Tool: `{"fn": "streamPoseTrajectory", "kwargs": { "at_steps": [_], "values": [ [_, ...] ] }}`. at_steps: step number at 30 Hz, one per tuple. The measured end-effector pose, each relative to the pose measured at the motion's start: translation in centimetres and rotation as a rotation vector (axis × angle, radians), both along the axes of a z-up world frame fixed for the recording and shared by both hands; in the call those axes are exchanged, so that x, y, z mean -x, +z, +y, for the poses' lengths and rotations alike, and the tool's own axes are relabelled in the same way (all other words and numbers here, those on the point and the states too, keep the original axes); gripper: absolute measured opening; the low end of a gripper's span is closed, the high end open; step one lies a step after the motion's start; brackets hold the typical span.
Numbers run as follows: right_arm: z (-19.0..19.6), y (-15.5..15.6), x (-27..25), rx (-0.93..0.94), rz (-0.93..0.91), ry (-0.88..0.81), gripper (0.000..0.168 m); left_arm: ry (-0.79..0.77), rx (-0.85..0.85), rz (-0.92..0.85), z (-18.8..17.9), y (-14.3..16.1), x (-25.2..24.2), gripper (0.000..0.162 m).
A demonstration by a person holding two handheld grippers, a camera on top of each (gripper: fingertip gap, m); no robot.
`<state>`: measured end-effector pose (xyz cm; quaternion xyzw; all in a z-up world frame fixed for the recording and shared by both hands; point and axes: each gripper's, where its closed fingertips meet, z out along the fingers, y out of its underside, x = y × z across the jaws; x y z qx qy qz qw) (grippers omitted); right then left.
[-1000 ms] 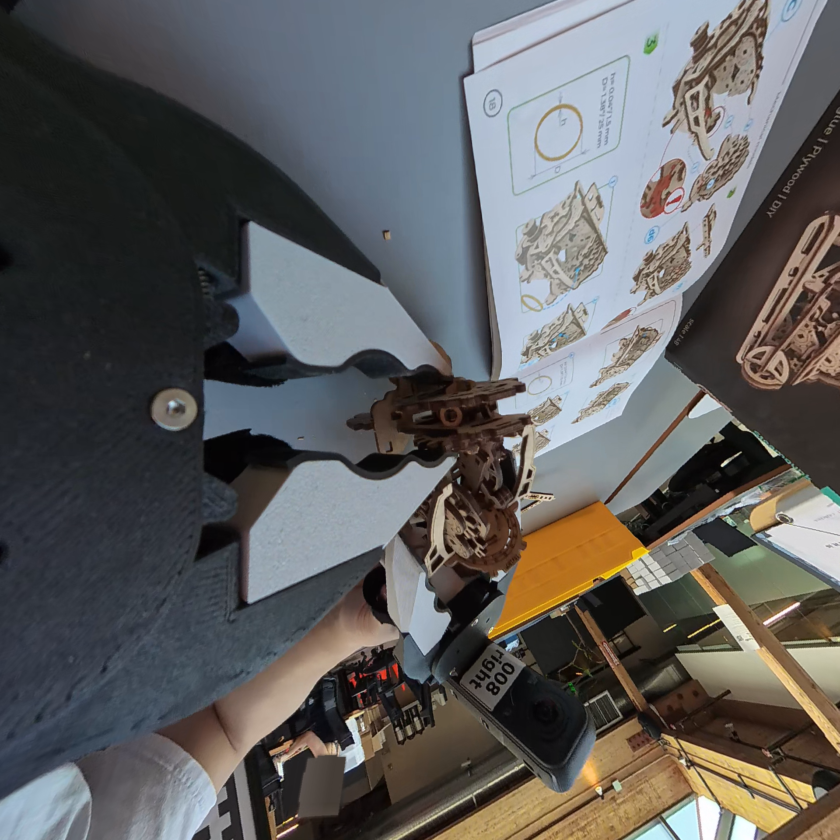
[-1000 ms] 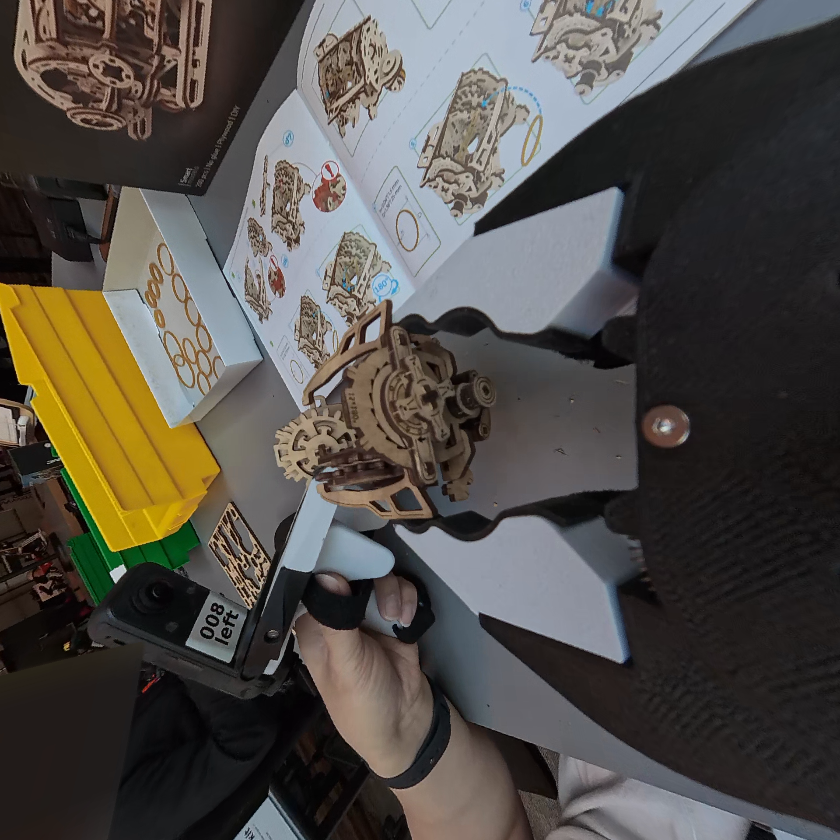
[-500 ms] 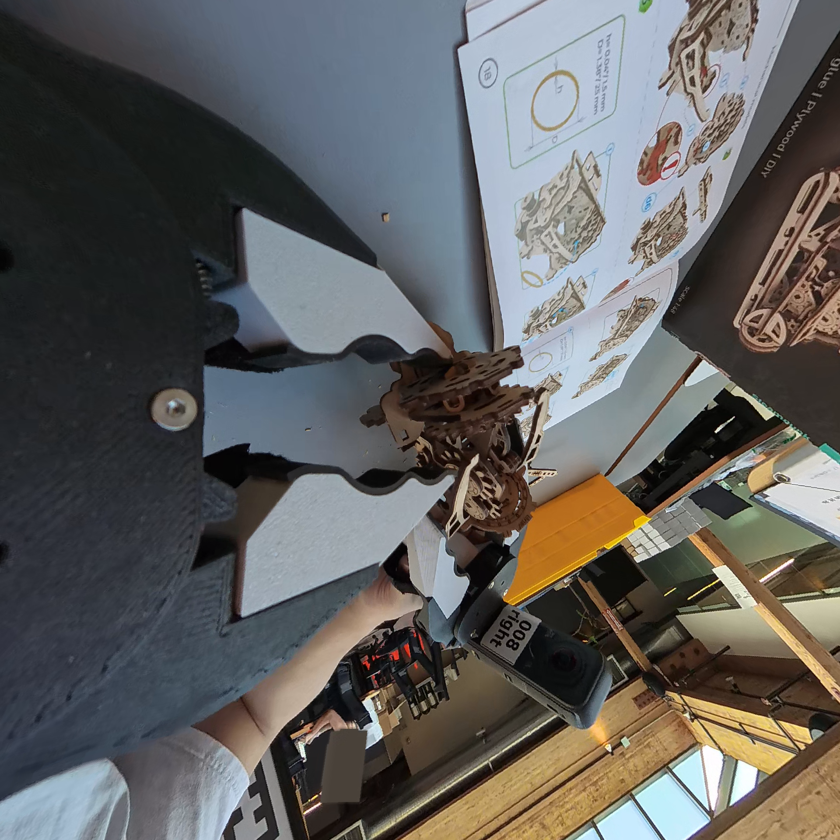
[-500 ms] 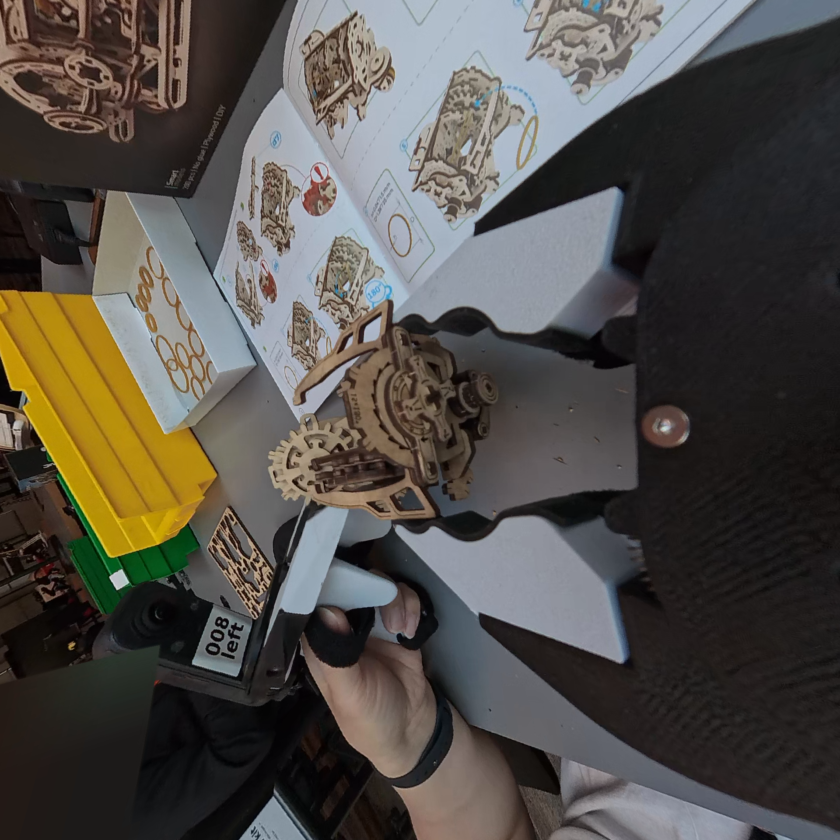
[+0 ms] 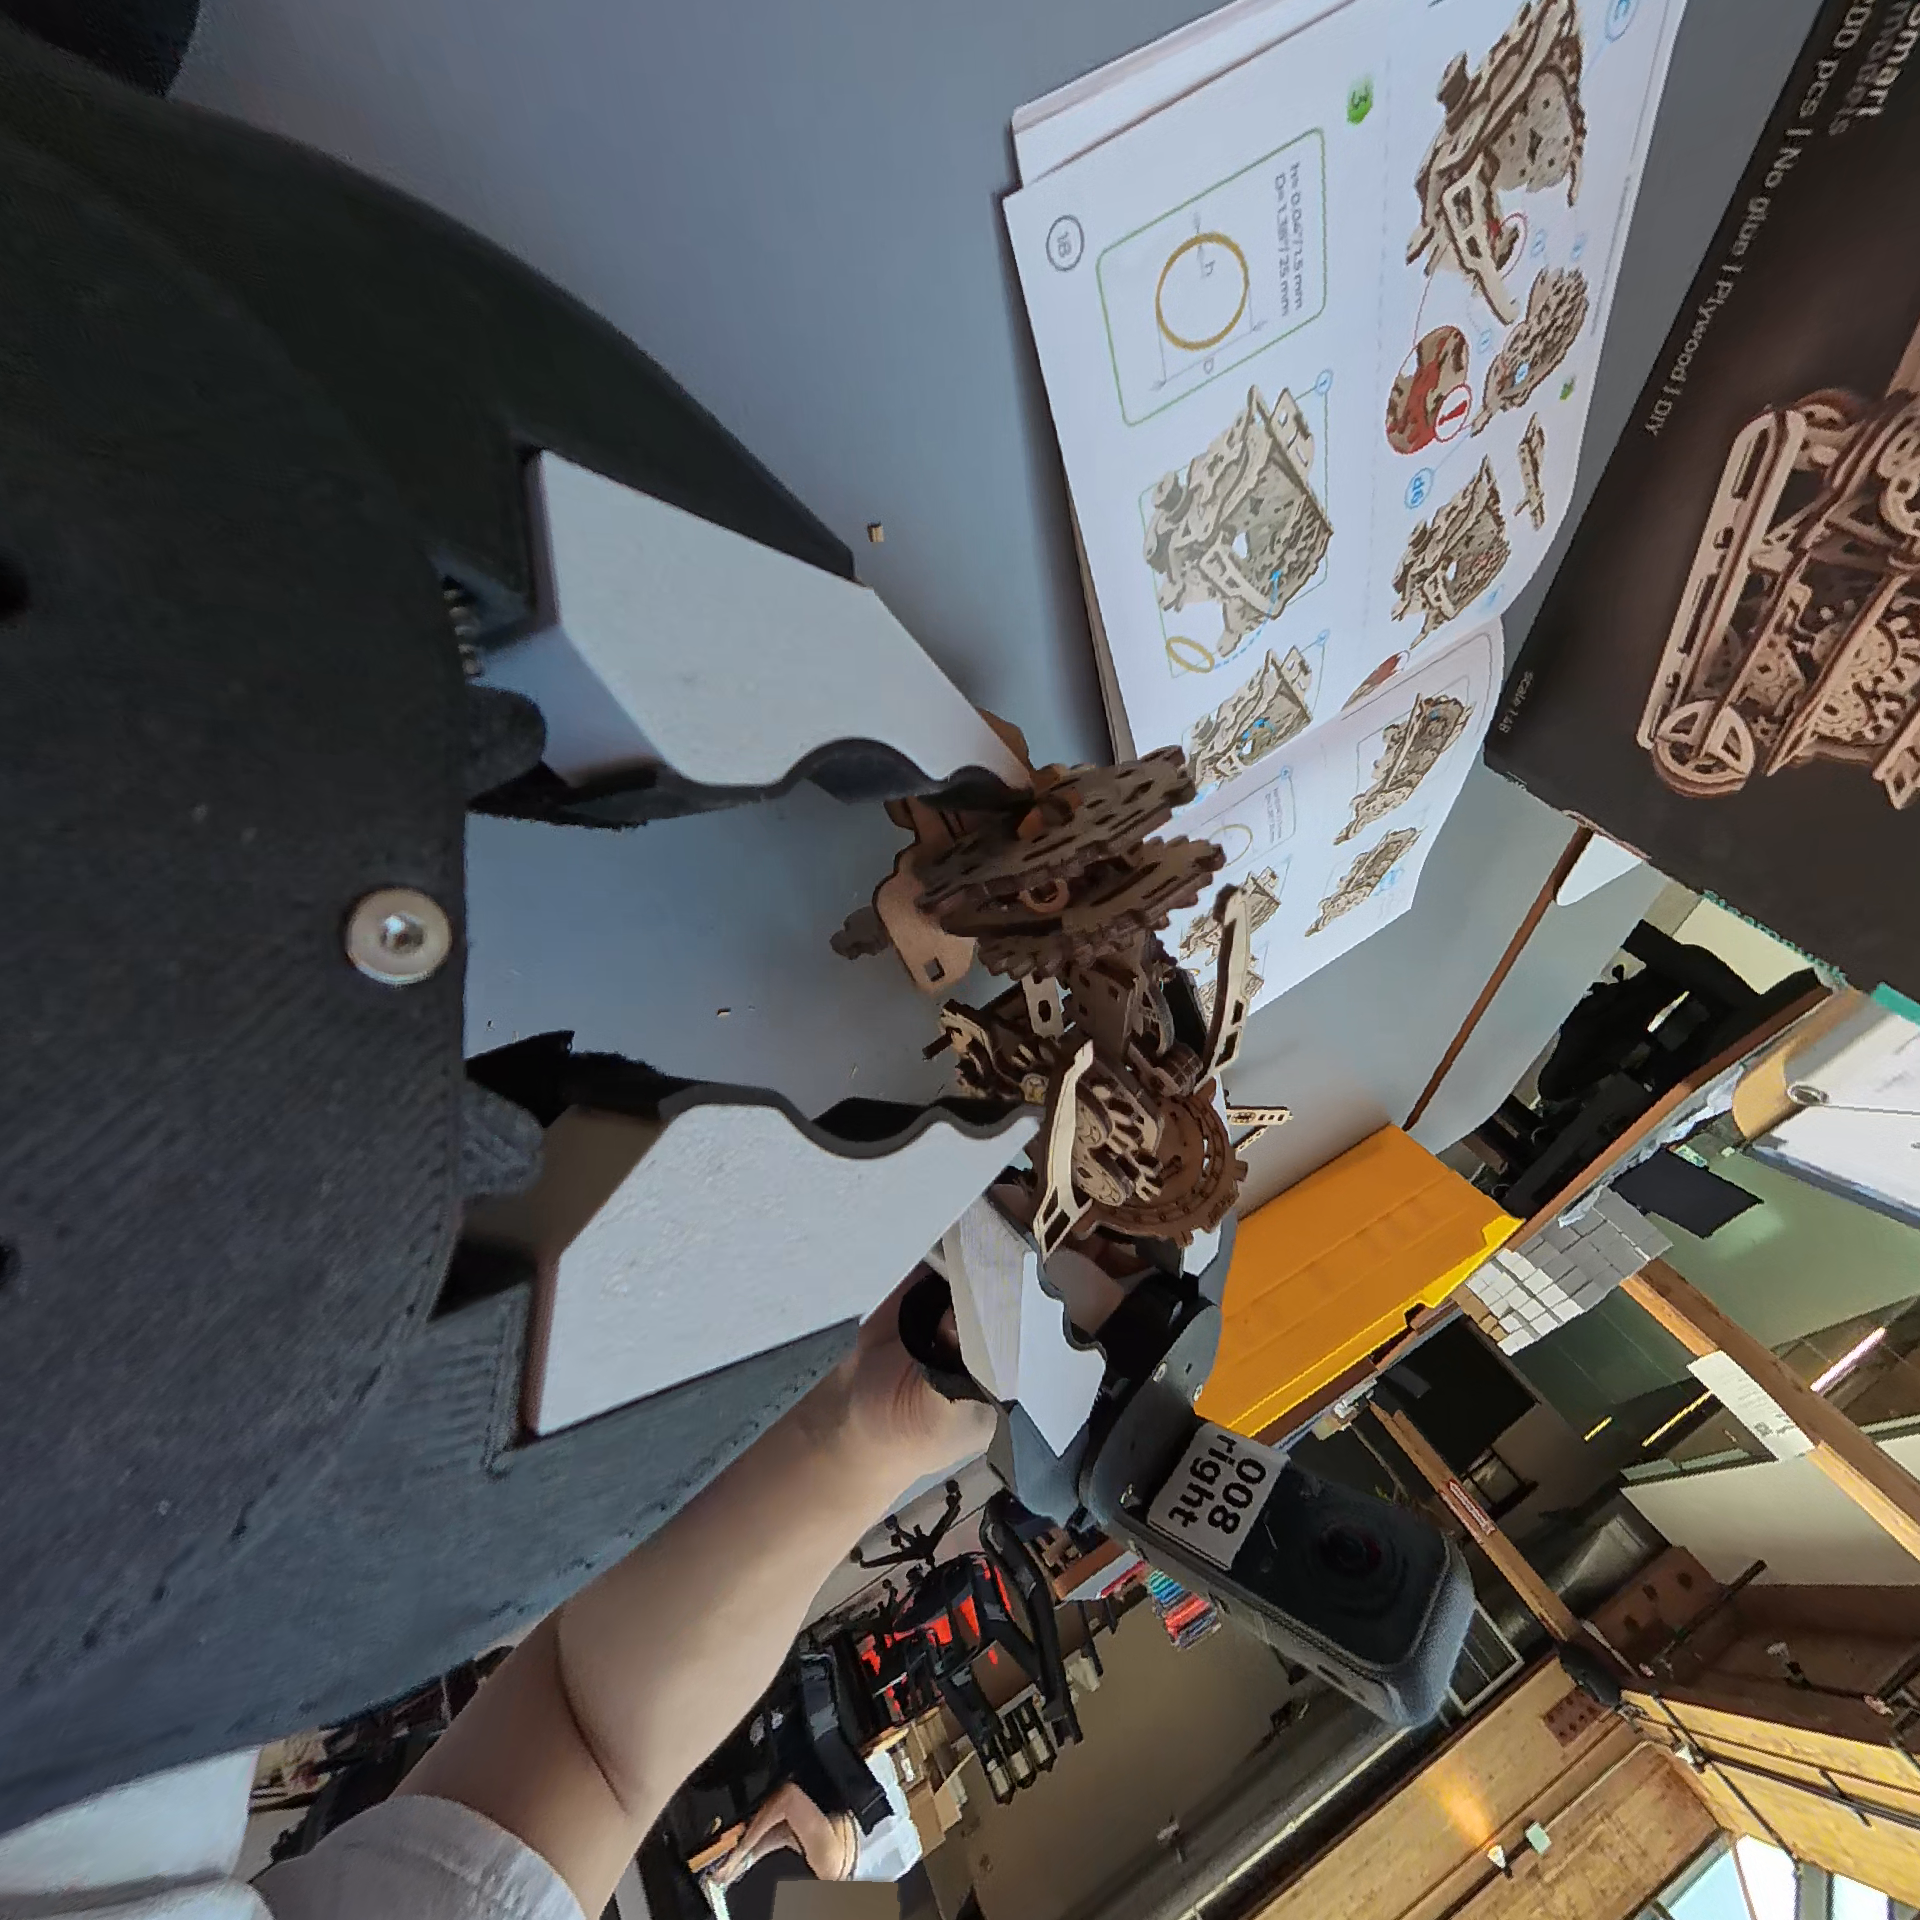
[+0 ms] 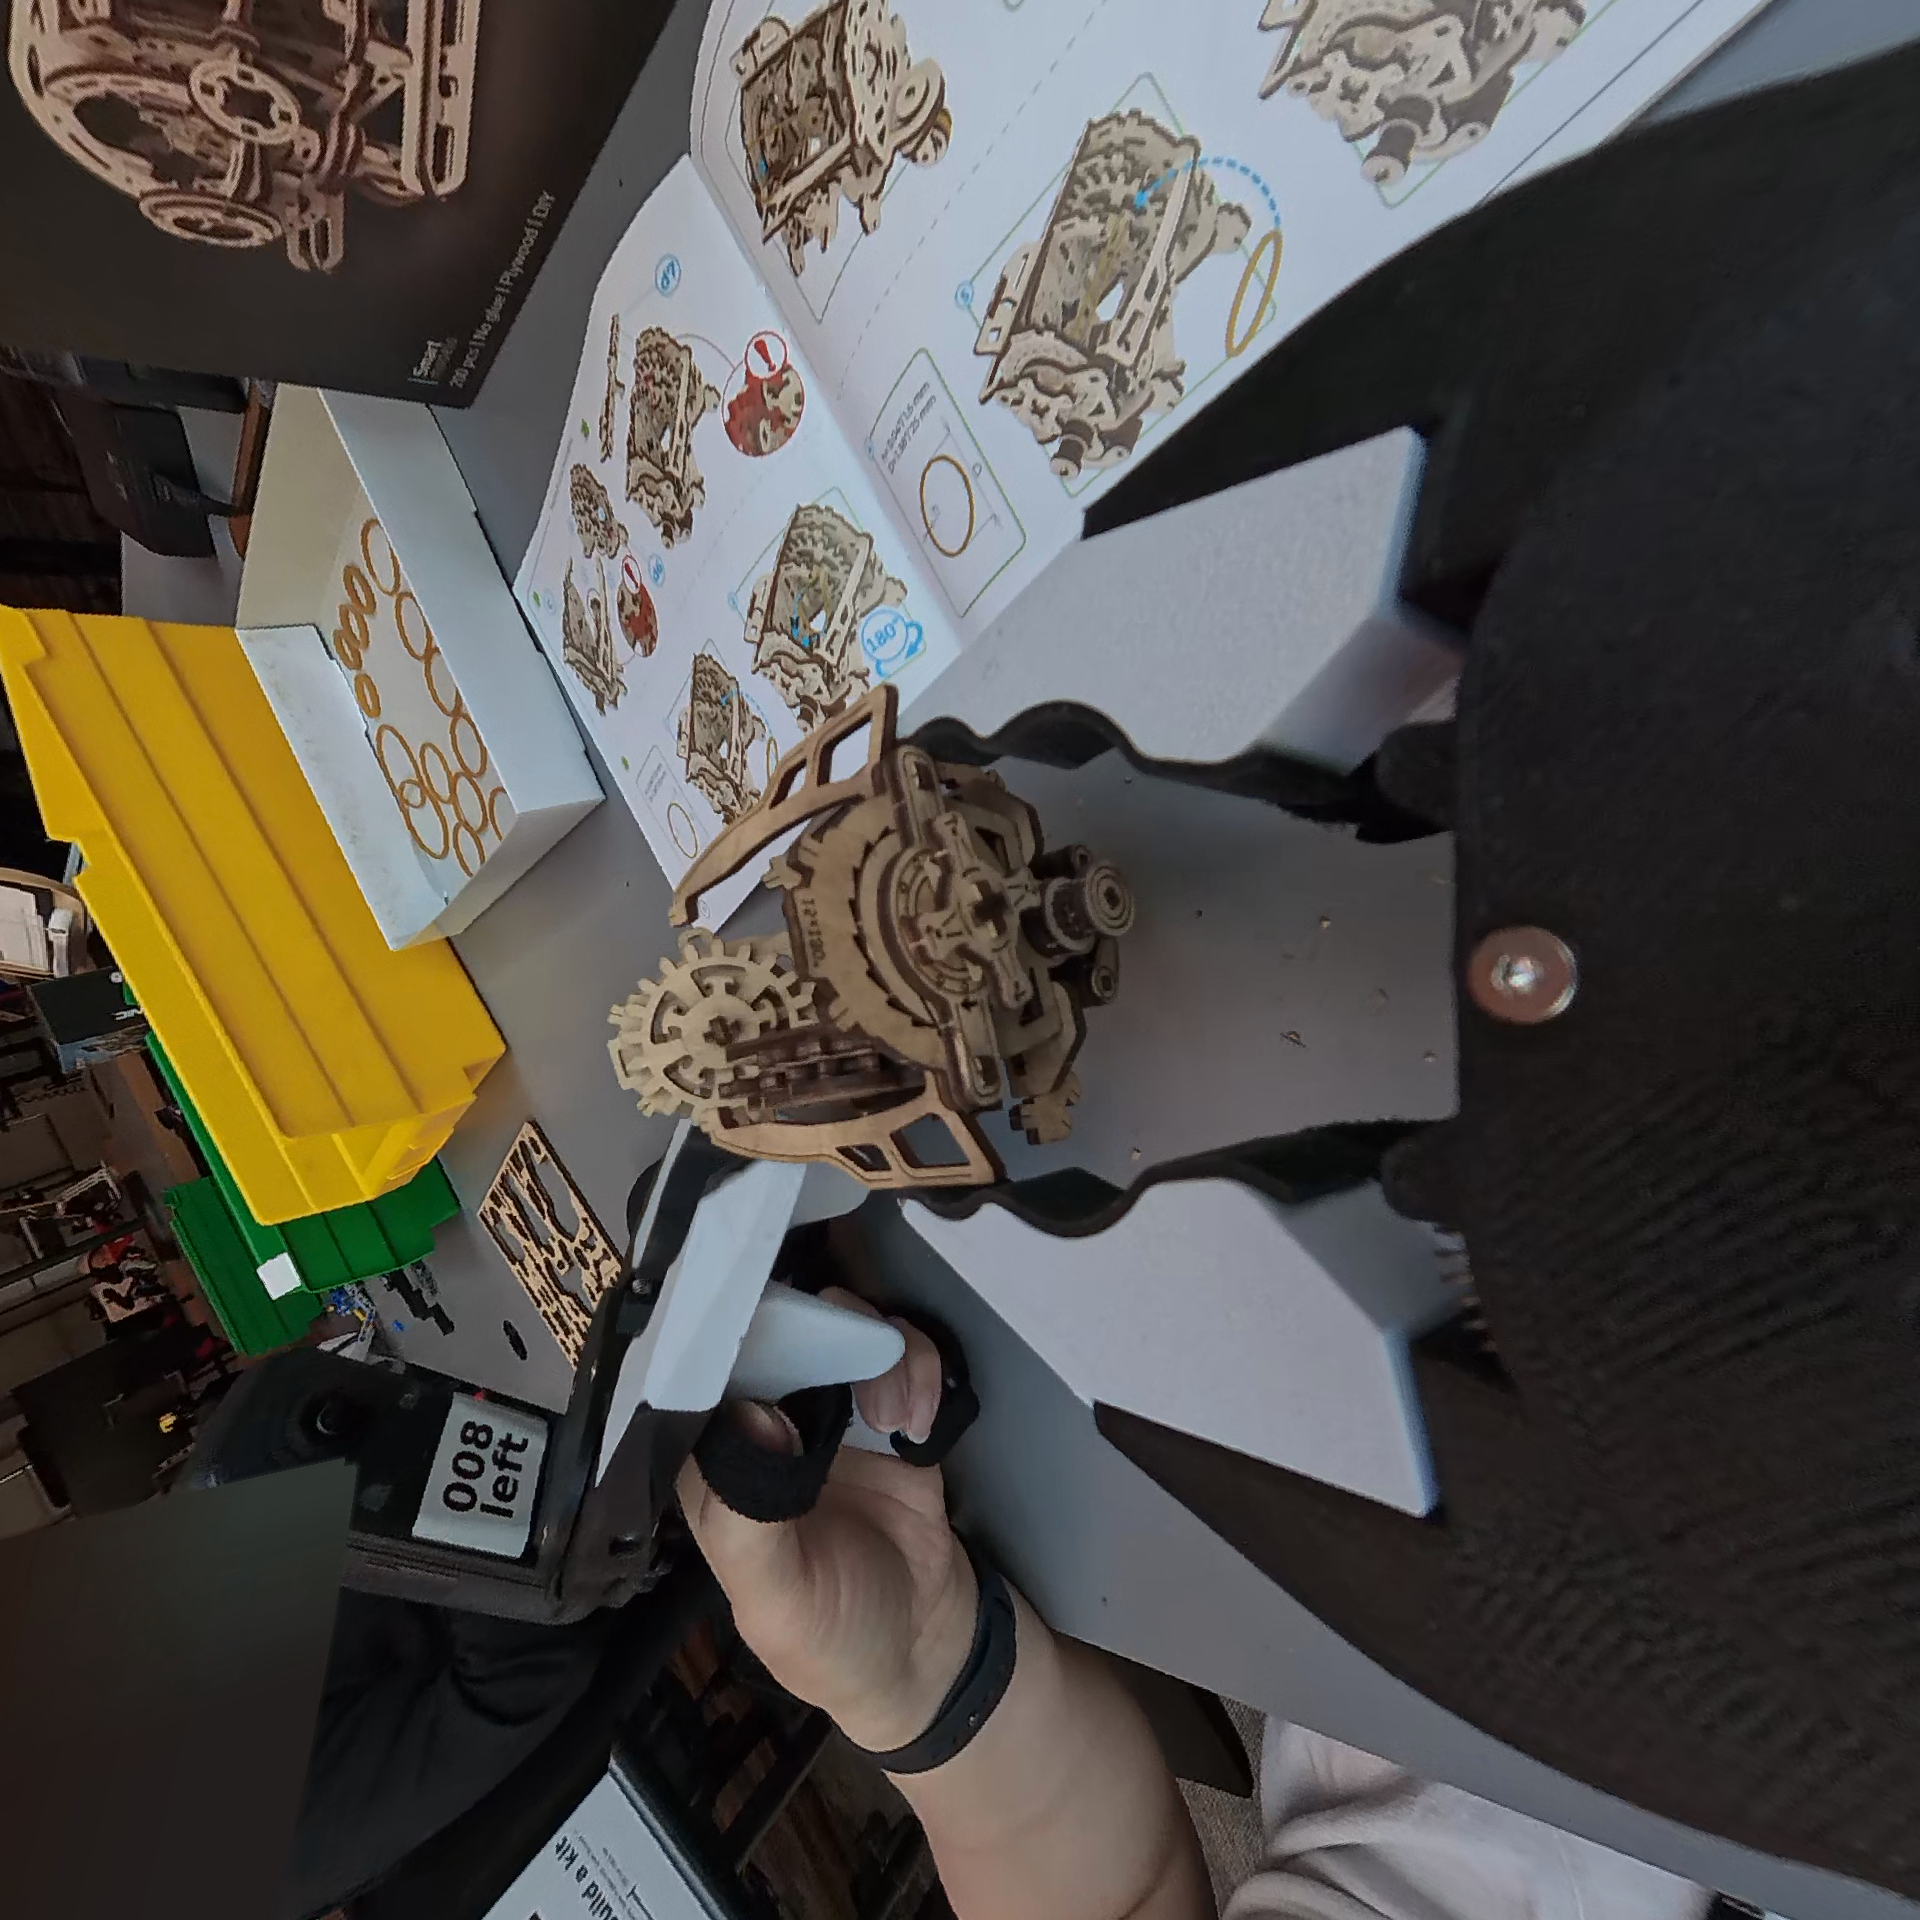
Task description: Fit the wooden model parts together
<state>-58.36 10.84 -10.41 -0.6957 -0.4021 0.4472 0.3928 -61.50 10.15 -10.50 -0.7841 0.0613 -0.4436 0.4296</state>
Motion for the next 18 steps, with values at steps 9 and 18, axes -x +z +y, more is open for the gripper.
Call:
{"fn": "streamPoseTrajectory", "kwargs": {
  "at_steps": [9,18],
  "values": [
    [0.1,-0.4,0.2,0.009,-0.014,0.005,0.078,-0.057,-0.049,0.04,-0.8,0.7,-0.7,0.065],
    [0.4,-0.7,0.3,0.032,-0.031,-0.013,0.078,-0.086,-0.044,-0.026,-0.8,1.3,-1.0,0.077]
  ]
}}
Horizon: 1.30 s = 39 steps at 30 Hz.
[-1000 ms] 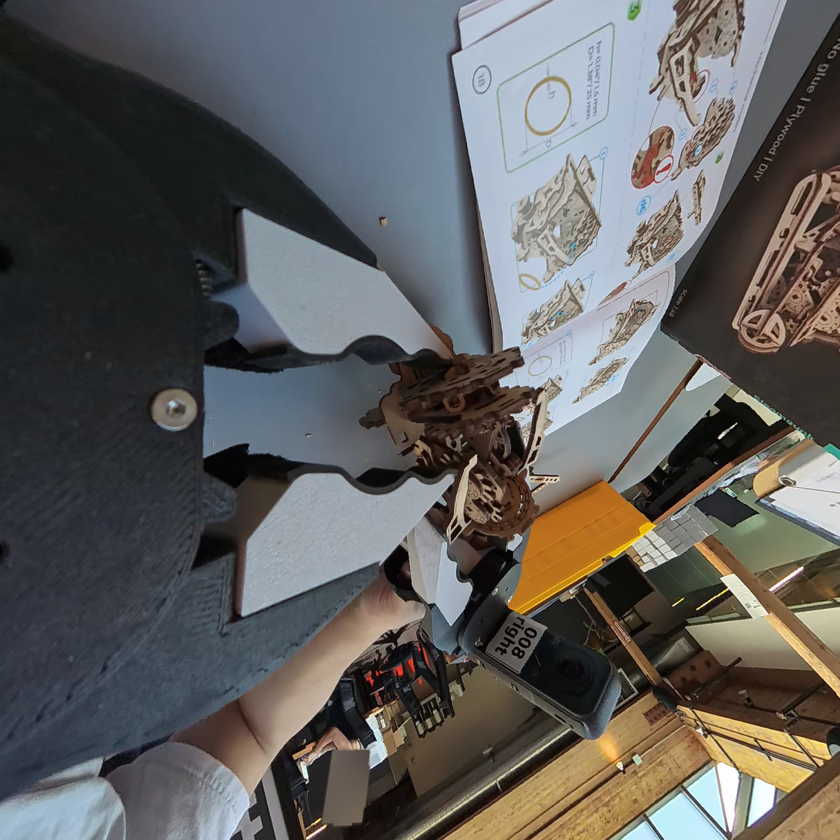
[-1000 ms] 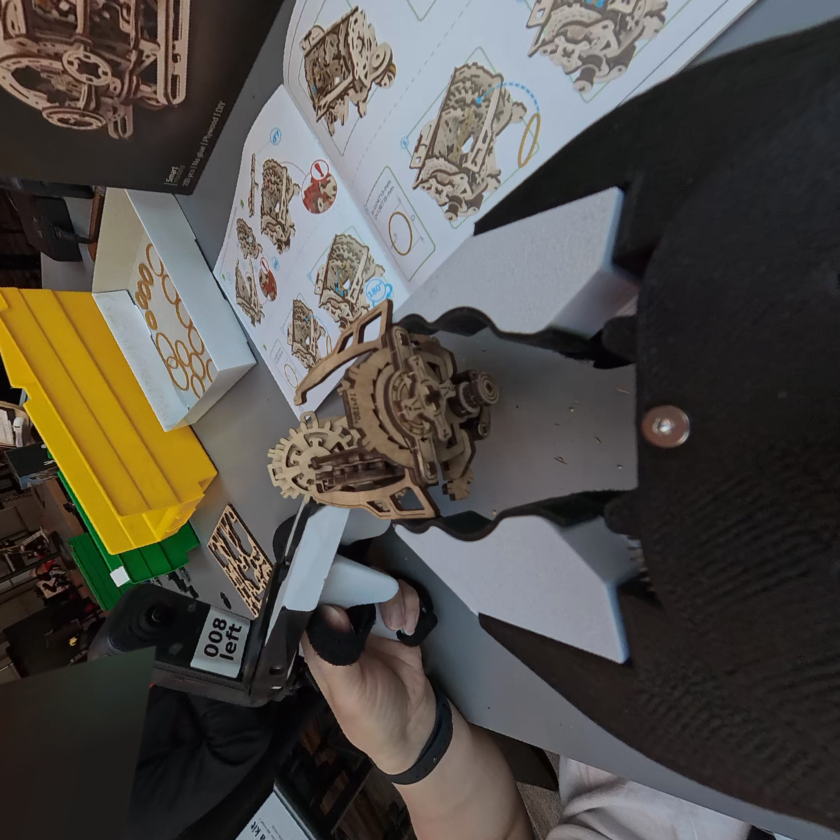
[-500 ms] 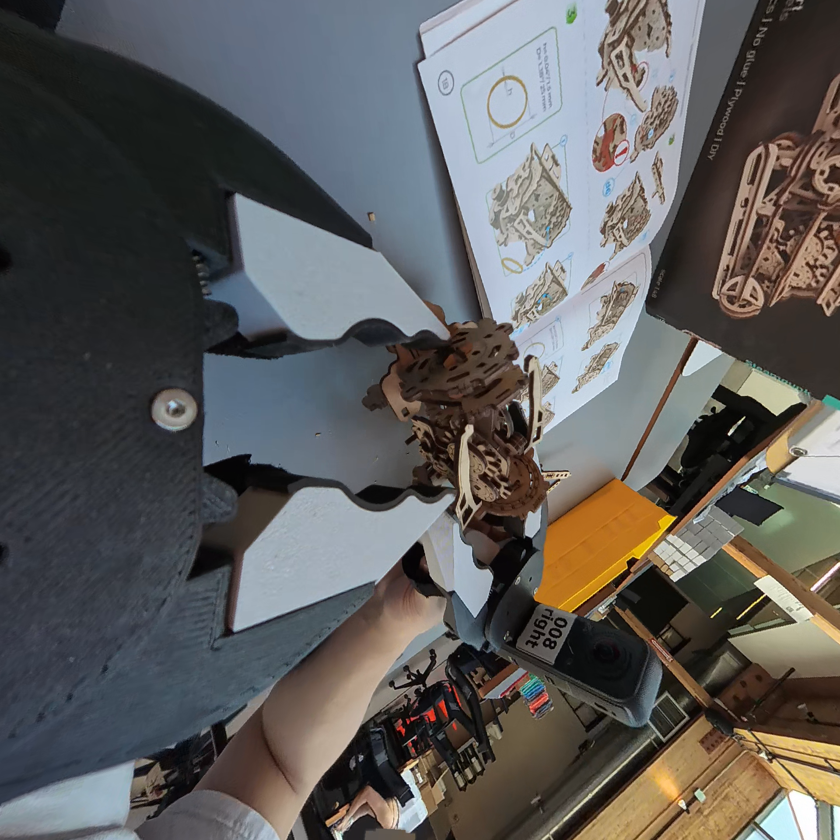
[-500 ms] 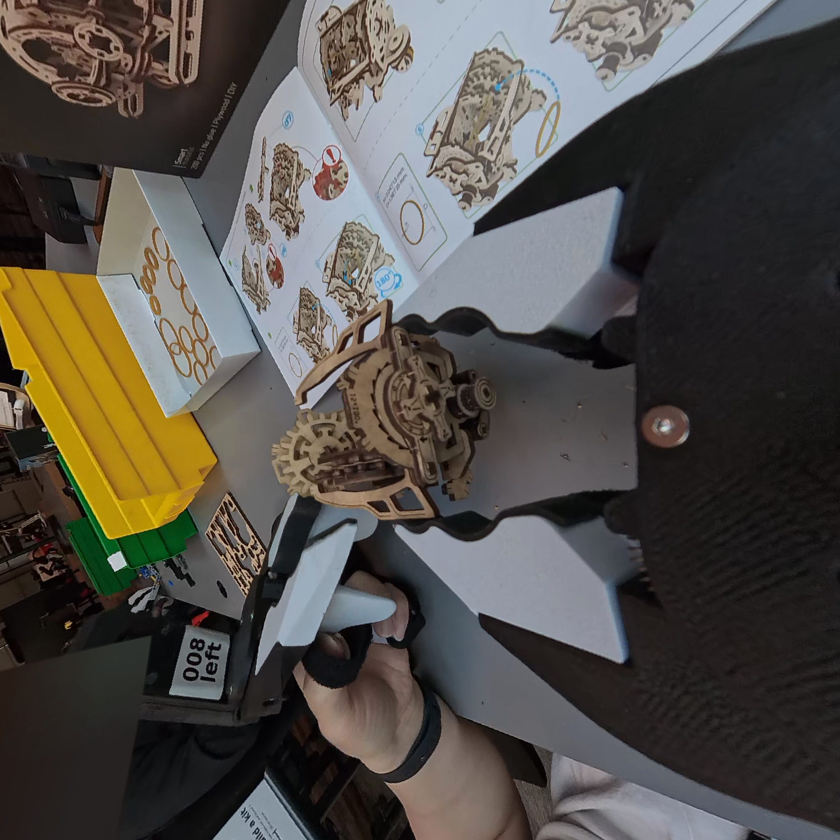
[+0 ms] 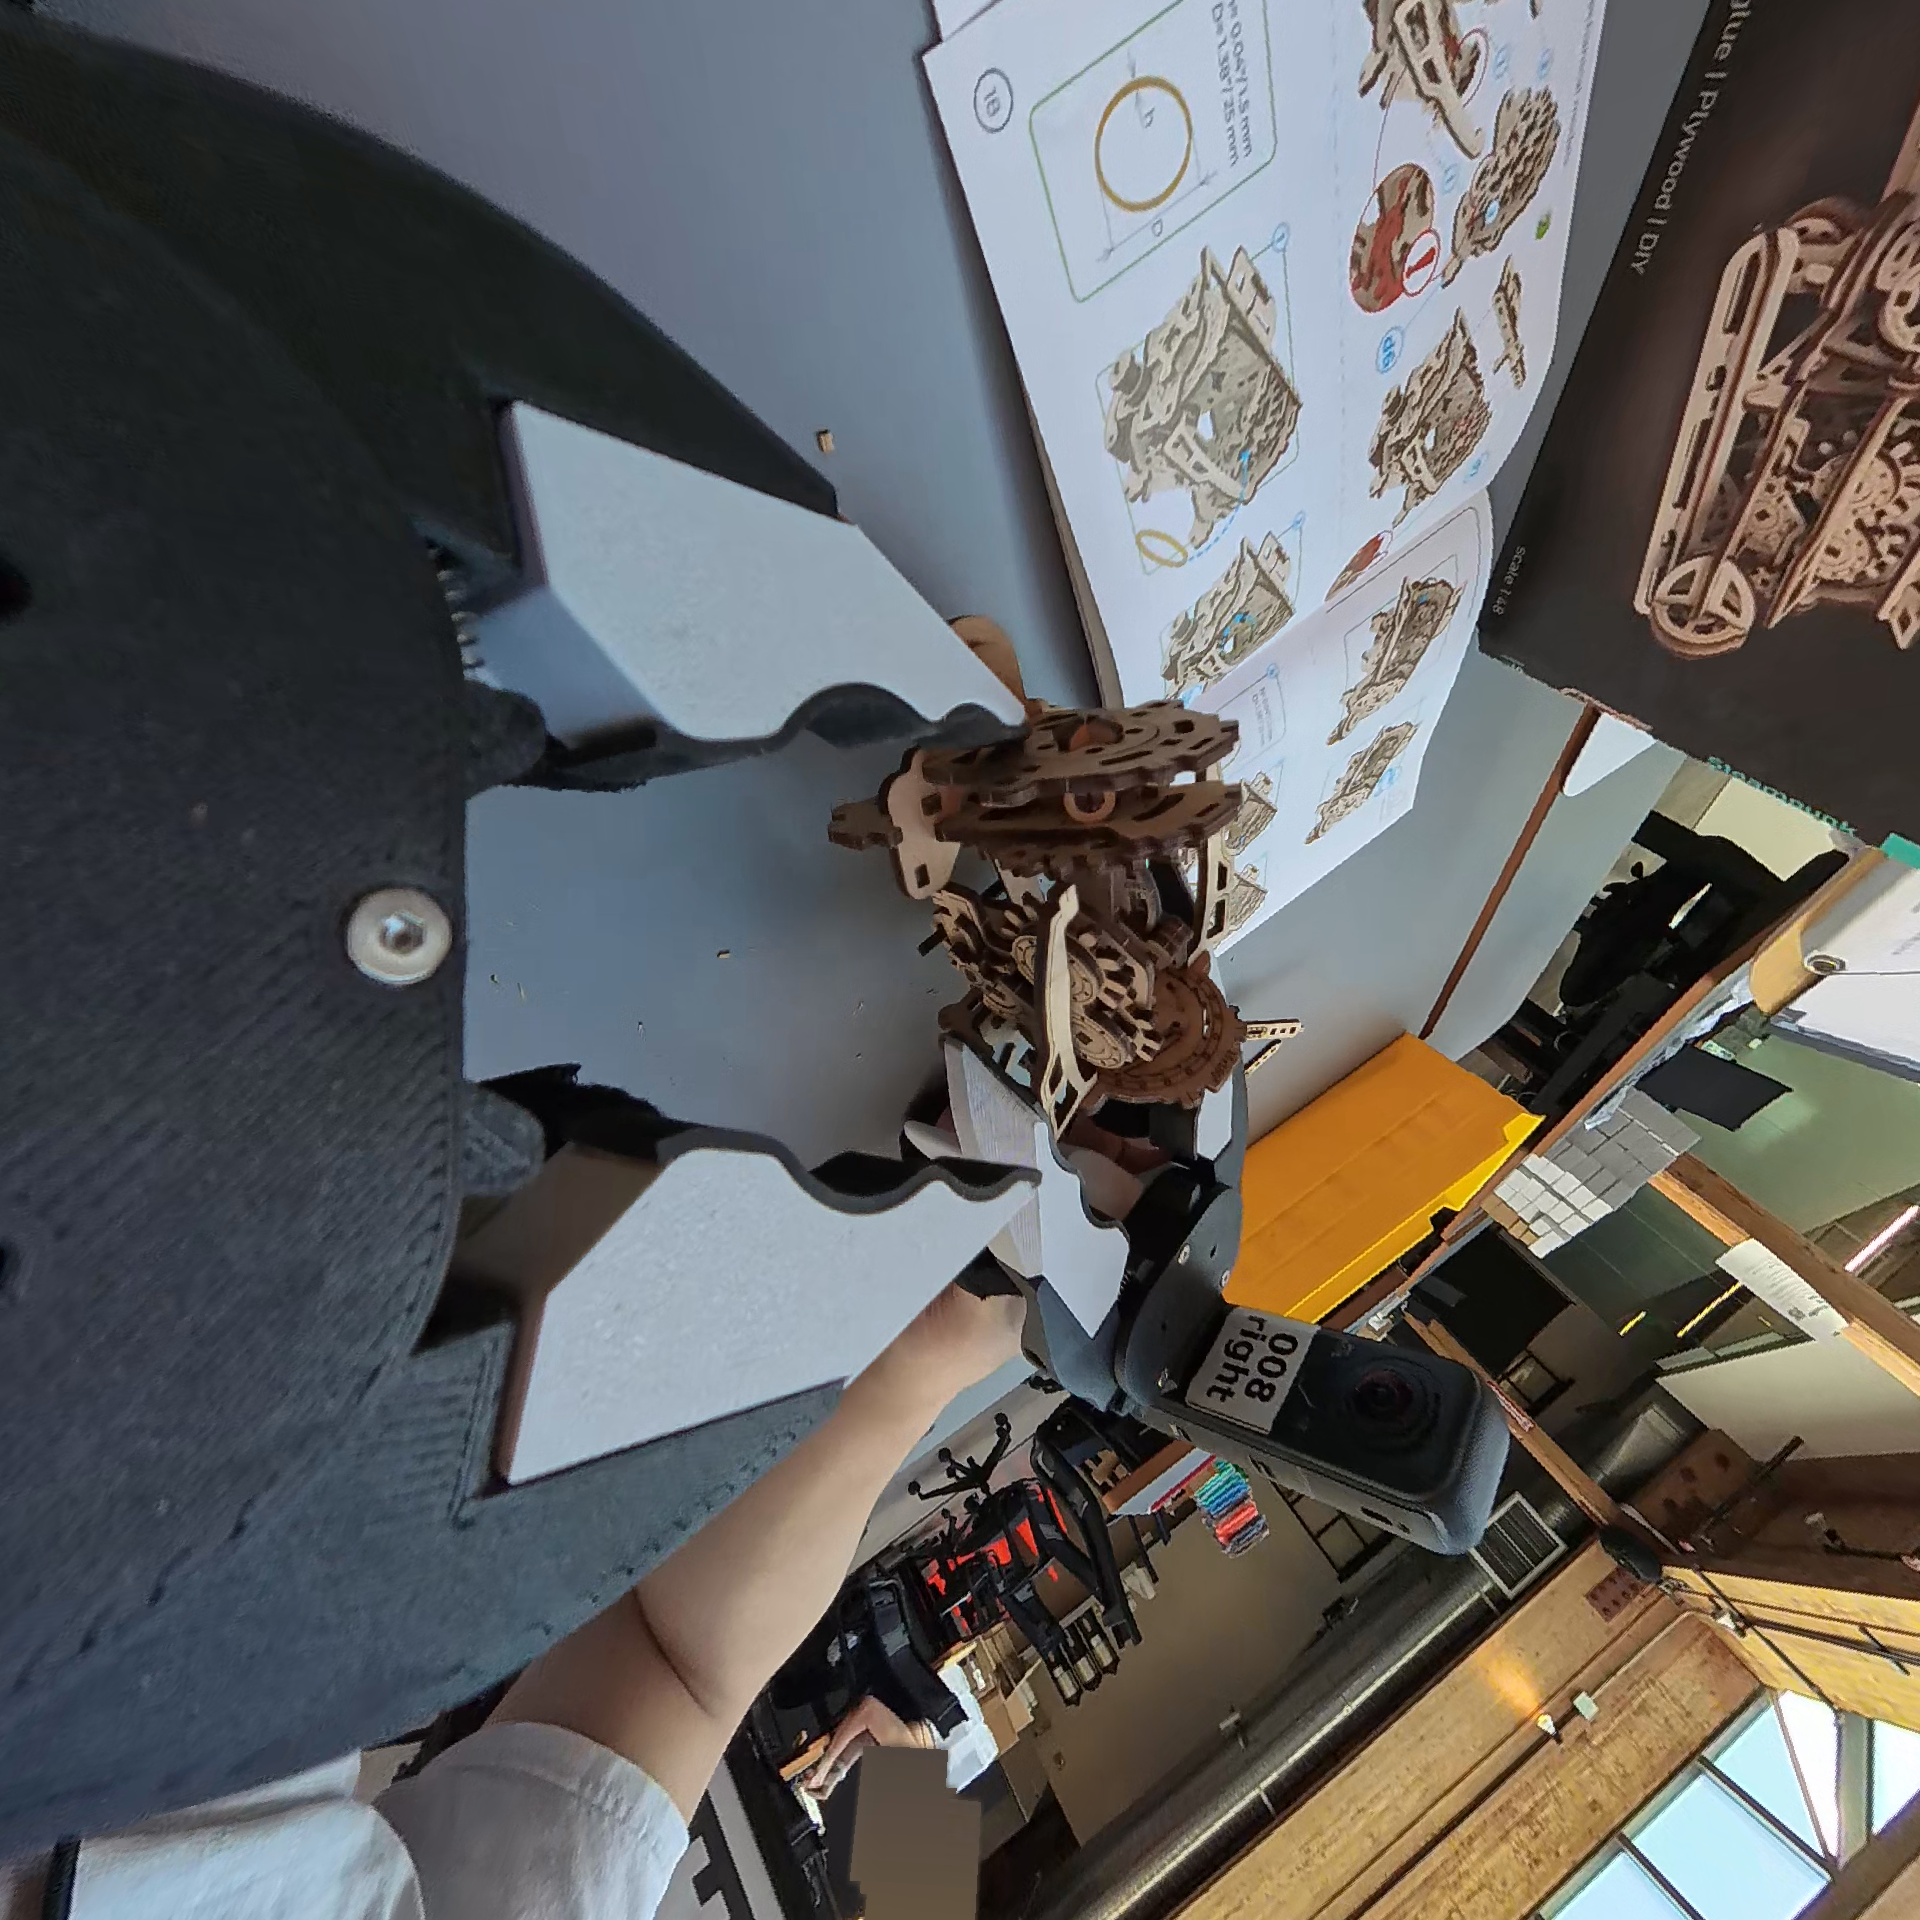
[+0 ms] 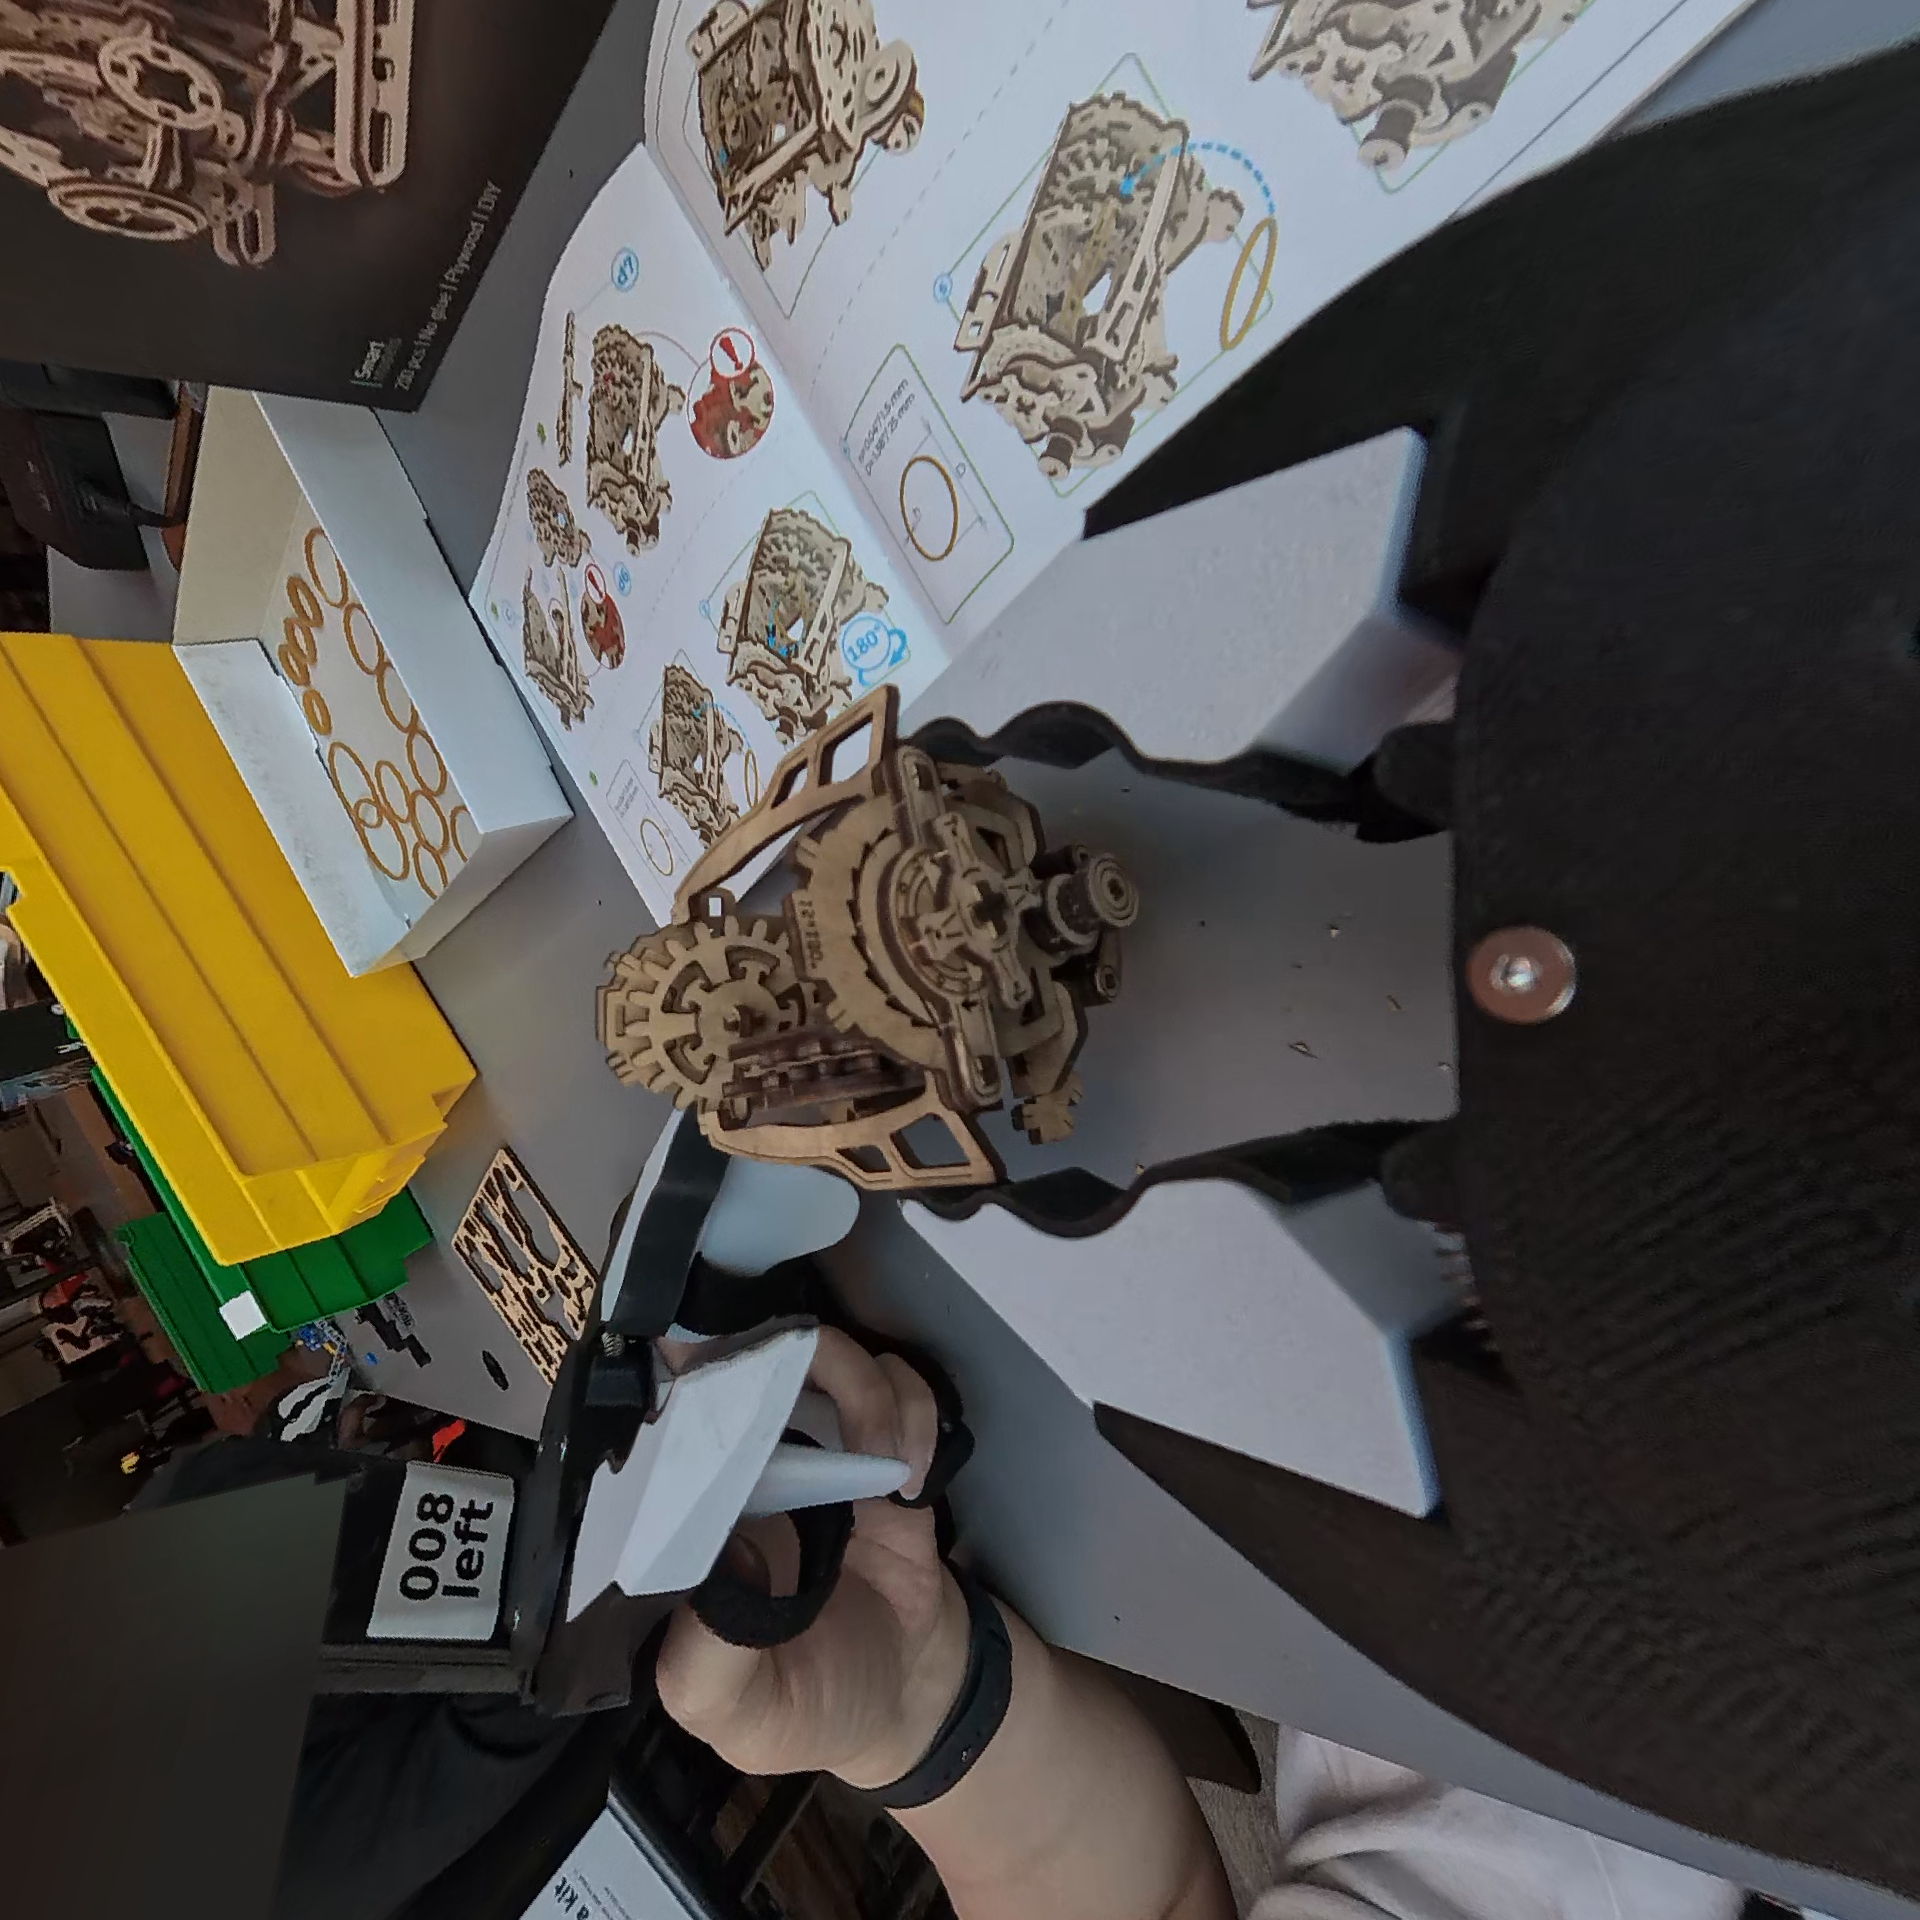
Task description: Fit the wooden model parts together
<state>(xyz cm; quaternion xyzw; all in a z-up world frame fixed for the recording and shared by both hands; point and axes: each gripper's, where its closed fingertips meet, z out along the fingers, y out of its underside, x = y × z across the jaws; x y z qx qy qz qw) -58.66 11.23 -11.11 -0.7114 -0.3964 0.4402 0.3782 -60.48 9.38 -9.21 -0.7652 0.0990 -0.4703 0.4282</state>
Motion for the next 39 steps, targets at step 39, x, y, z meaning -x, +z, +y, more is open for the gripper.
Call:
{"fn": "streamPoseTrajectory", "kwargs": {
  "at_steps": [39],
  "values": [
    [-0.9,-0.3,0.1,0.01,-0.056,-0.027,0.078,-0.042,-0.215,0.201,-3.4,-0.5,-2.0,0.123]
  ]
}}
